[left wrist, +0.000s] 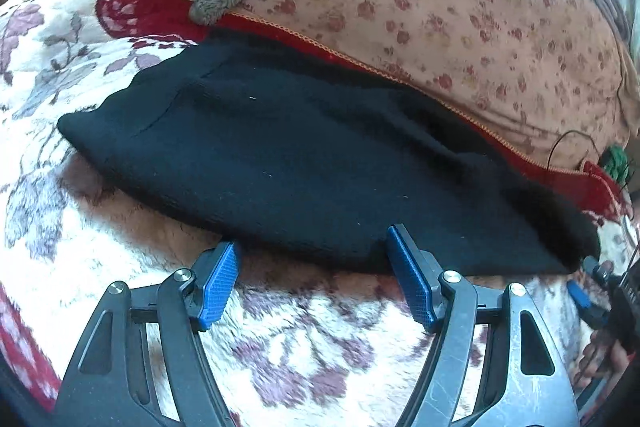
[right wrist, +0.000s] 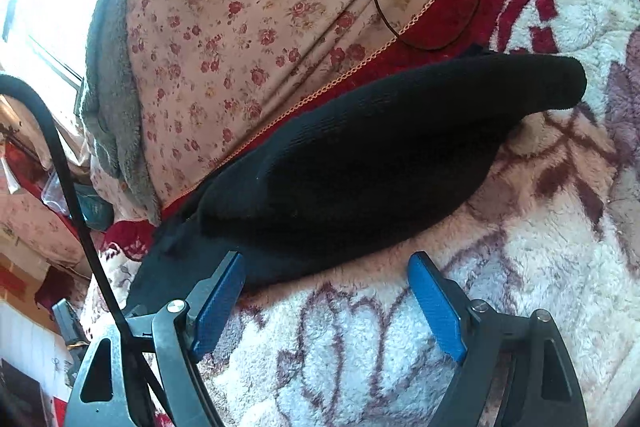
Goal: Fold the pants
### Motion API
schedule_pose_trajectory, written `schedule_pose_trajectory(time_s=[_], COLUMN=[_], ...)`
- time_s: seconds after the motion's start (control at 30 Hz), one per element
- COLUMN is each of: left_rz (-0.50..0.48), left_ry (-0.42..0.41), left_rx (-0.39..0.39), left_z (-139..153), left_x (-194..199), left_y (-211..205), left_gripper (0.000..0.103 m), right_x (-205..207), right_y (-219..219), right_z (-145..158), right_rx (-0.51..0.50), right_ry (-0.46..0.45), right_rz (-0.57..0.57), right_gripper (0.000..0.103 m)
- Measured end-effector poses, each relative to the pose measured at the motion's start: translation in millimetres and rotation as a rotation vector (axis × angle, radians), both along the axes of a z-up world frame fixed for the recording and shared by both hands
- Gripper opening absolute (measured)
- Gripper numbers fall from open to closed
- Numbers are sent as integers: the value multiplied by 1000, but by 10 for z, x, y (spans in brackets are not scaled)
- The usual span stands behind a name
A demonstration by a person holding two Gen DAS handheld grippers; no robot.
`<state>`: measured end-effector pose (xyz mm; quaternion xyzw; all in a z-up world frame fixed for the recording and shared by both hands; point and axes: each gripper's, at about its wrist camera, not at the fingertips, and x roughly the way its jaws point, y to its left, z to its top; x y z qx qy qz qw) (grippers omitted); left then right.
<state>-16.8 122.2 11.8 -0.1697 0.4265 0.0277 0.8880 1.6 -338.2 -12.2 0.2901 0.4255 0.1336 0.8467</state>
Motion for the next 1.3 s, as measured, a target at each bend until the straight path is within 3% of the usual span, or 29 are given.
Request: schedule_pose_trajectory(time_s=[0.27,0.37,0.47,0.6,0.63,0.7,0.73,0.77,0.87,1.13,1.3], left_rz=[44,60,68,94,92,94,99,103,97,56,37], left_ry=[10,35,51,56,52,56,66,69,49,-30,-23], left_rx=[-37,-77,-109,-134,-131,-78,-44,-31,-90,-16,7], left_z=[20,15,23,3,1,5,3,-1,26,417,545], left_x=[256,390,467,522,527,528,528,524,473,233,3], left_y=[64,177,301,442,441,414,408,424,526,507,668], left_gripper=[71,71,71,71,67,50,31,19,13,9,9], right_x=[111,153,168,180,181,203,205,187,120,-69,-362], right_y=[42,47,-61,-289,-328,-408,-415,-421,-354,-205,-91], right_z=[2,-1,-11,-87,-97,-148,-150,-135,-5,351,440], right_rx=[-46,-72,-31,61,81,124,130,134,86,25,15], right_ry=[-34,-35,-26,-21,-29,-32,-29,-36,-71,-124,-100], right_rz=[-12,-18,-43,-99,-113,-135,-140,-140,-119,-52,-4], right_gripper=[82,76,64,35,27,18,15,13,8,5,5])
